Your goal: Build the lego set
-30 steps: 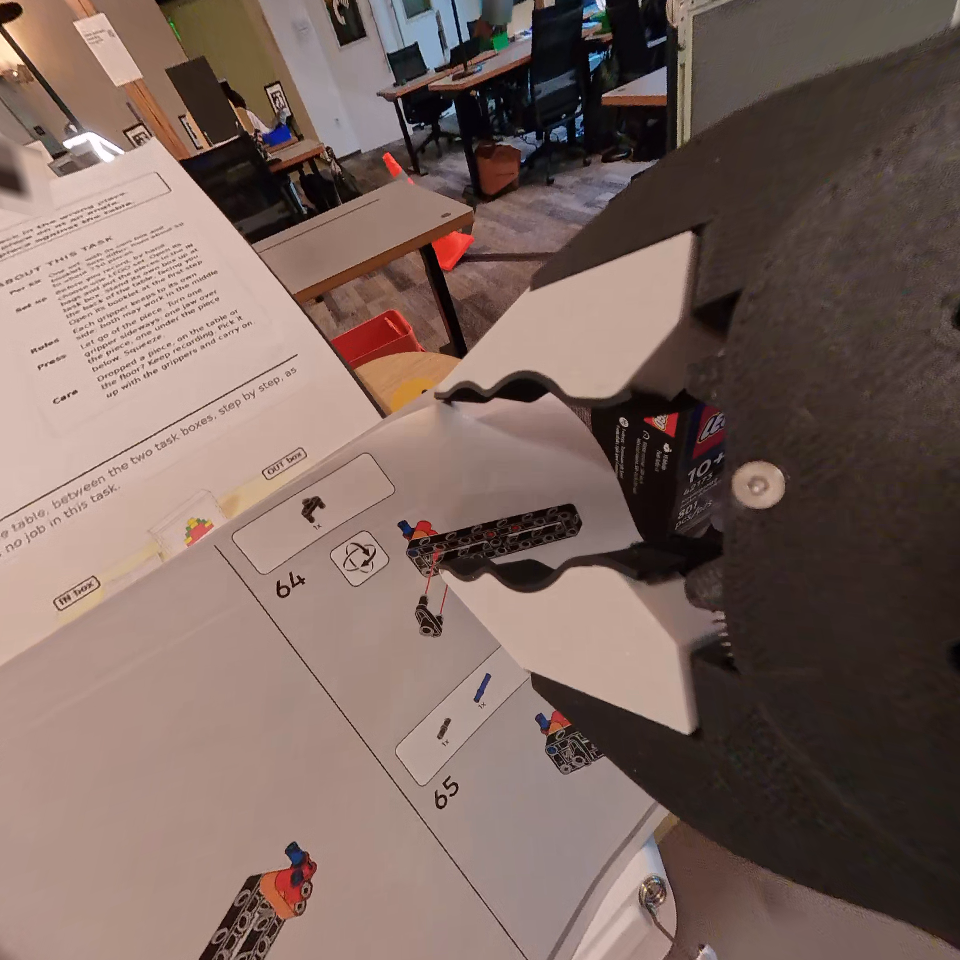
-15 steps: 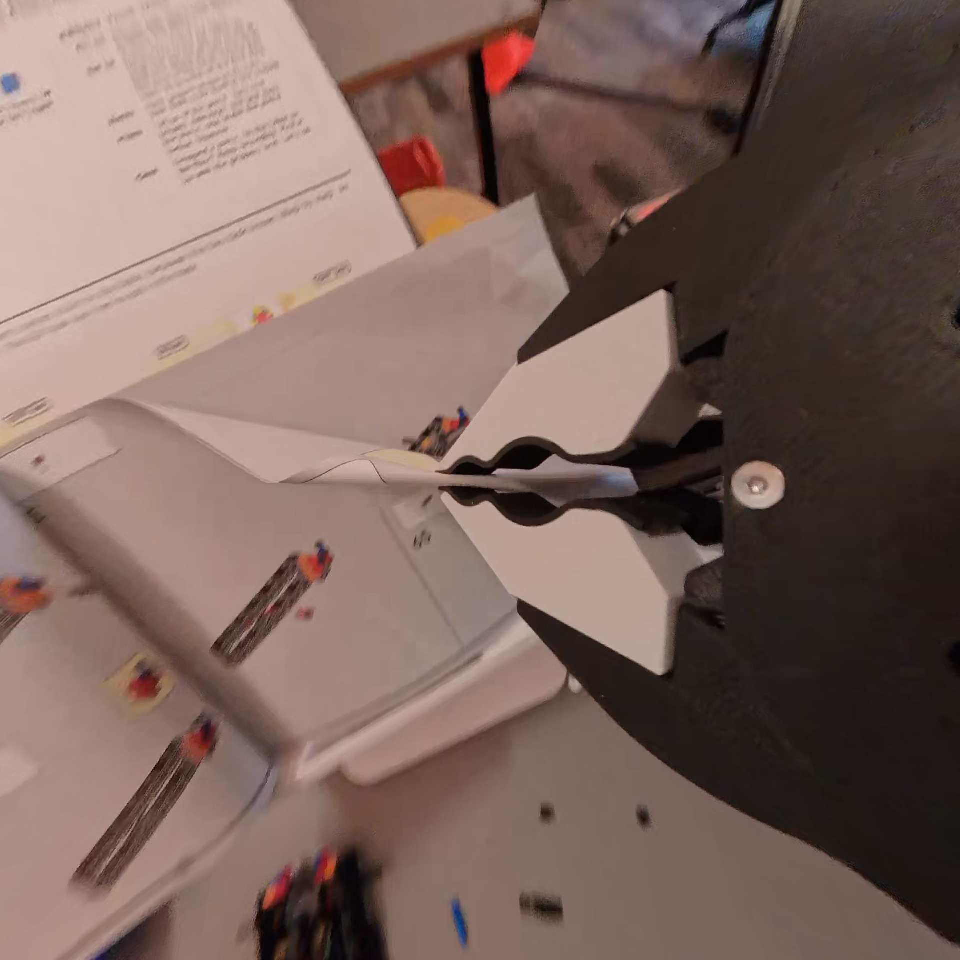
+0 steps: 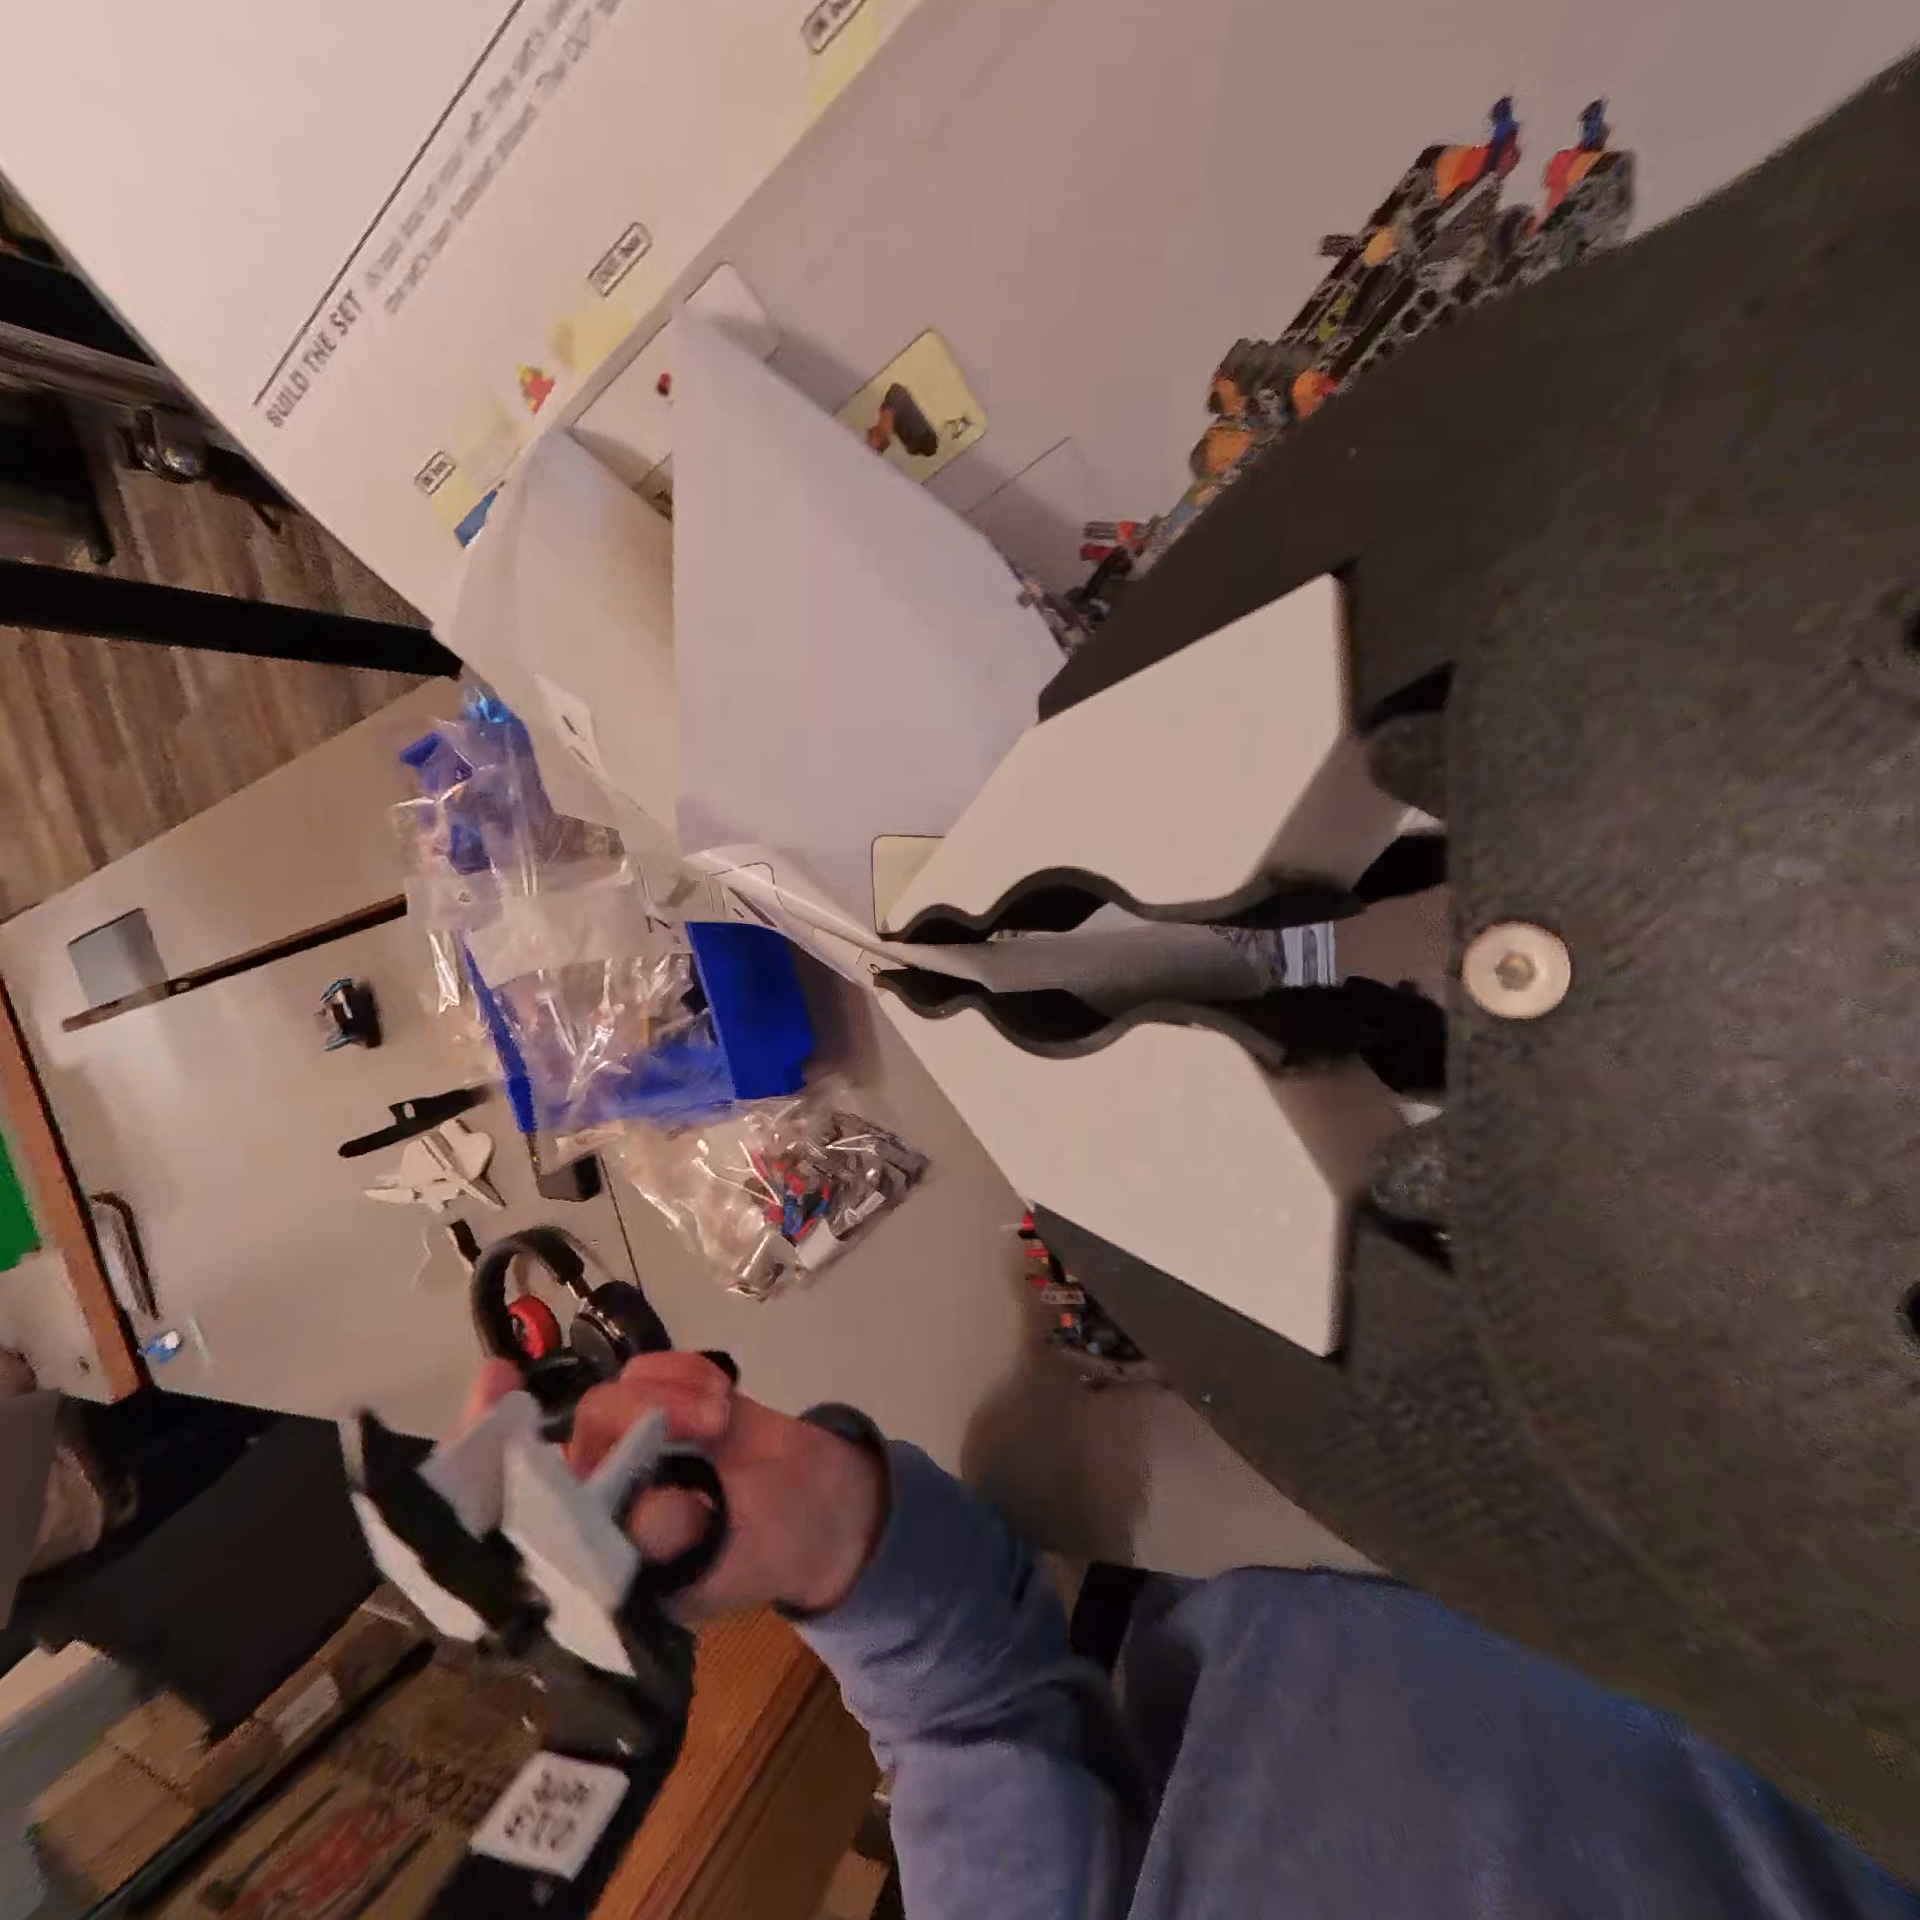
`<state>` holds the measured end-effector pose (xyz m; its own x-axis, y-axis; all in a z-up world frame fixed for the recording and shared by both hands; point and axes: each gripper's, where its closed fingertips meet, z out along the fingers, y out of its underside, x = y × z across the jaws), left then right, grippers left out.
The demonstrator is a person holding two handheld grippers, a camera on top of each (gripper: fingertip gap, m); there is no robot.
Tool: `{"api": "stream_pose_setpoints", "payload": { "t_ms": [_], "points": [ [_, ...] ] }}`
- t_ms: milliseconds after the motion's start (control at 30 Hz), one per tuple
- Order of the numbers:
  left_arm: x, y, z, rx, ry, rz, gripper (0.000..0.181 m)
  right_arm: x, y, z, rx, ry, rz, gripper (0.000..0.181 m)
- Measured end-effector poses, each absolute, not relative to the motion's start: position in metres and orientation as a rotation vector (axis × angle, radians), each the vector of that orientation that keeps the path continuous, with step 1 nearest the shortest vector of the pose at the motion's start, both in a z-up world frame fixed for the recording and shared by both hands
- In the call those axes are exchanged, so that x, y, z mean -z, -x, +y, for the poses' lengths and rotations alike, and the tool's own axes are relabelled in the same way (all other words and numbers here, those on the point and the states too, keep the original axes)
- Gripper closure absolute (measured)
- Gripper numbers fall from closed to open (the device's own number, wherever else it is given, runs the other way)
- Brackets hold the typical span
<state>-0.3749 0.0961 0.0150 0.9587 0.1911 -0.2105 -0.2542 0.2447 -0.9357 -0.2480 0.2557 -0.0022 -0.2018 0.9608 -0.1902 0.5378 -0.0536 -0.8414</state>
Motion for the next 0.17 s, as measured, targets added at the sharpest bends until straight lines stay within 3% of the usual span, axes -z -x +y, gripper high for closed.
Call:
{"api": "stream_pose_setpoints", "payload": {
  "t_ms": [167],
  "points": [
    [0.009,0.270,0.136,-0.027,1.451,0.359,0.132,0.004,0.265,0.248,-1.176,1.604,-1.726,0.179]
  ]
}}
